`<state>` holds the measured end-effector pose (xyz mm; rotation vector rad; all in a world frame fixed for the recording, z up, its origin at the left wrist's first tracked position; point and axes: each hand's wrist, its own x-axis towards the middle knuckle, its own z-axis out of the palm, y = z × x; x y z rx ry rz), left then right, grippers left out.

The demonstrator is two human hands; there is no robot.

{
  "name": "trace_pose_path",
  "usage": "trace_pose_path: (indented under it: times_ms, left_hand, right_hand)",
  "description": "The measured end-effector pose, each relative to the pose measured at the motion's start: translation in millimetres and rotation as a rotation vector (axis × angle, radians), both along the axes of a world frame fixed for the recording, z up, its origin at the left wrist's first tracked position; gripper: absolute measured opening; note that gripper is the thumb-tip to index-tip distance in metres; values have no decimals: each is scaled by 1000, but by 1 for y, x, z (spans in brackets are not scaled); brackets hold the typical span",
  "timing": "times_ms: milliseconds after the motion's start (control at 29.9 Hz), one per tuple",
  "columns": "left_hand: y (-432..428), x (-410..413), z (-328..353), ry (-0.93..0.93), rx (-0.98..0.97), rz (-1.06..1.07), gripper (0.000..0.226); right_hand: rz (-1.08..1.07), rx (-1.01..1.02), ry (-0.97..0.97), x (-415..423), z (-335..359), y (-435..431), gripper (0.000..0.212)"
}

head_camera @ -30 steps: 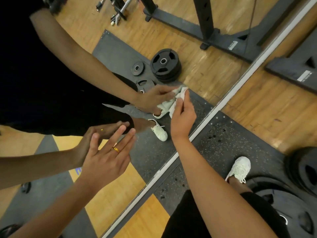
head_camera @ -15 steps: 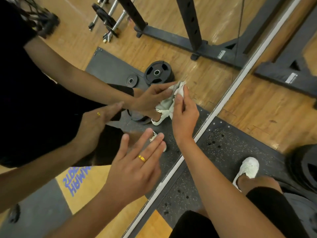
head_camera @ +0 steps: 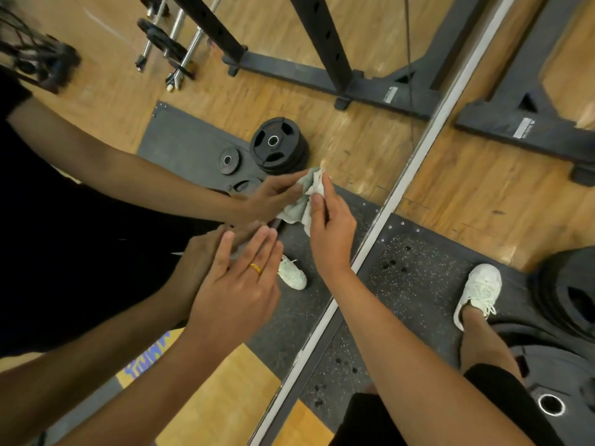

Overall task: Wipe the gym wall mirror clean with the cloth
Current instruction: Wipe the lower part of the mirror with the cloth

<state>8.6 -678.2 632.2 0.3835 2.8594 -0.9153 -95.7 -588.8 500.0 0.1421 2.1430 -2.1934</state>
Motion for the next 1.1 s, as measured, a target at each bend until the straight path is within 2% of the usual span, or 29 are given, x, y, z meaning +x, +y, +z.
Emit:
trace_pose_path:
  times_ms: [134, 201, 334, 368, 435, 535, 635, 702, 836, 1003, 1103]
  left_hand:
    - [-1, 0, 1, 18, -5, -17, 51]
    - [0, 0, -1, 26, -9, -24, 50]
    - [-2, 1, -2, 11, -6, 0, 50]
    - [-2, 1, -3, 4, -7, 2, 50]
    - [-3, 1, -4, 5, -9, 8, 50]
    - [-1, -1, -4, 23, 9, 28, 48]
    - [3, -3, -2, 20, 30, 46, 48]
    - [4, -3, 0, 13, 46, 53, 49]
    - [6, -4, 3, -8, 70, 81, 49]
    - [11, -6, 3, 16, 136, 130, 45]
    - [15, -7, 4, 20, 169, 172, 45]
  right_hand:
    - [-29, -15, 144, -7, 18, -7, 41]
    - [1, 38, 174, -14, 6, -7, 41]
    - [-11, 90, -167, -34, -31, 2, 43]
    - [-9, 99, -198, -36, -34, 4, 43]
    - [-6, 91, -137, -41, -25, 4, 43]
    - [-49, 24, 56, -50, -2, 3, 42]
    - [-66, 40, 117, -59, -4, 1, 42]
    - [-72, 67, 56, -57, -14, 4, 42]
    - [-66, 74, -185, -62, -26, 7, 43]
    - [-60, -23, 3, -70, 10, 7, 42]
    - [-81, 2, 75, -66, 13, 3, 41]
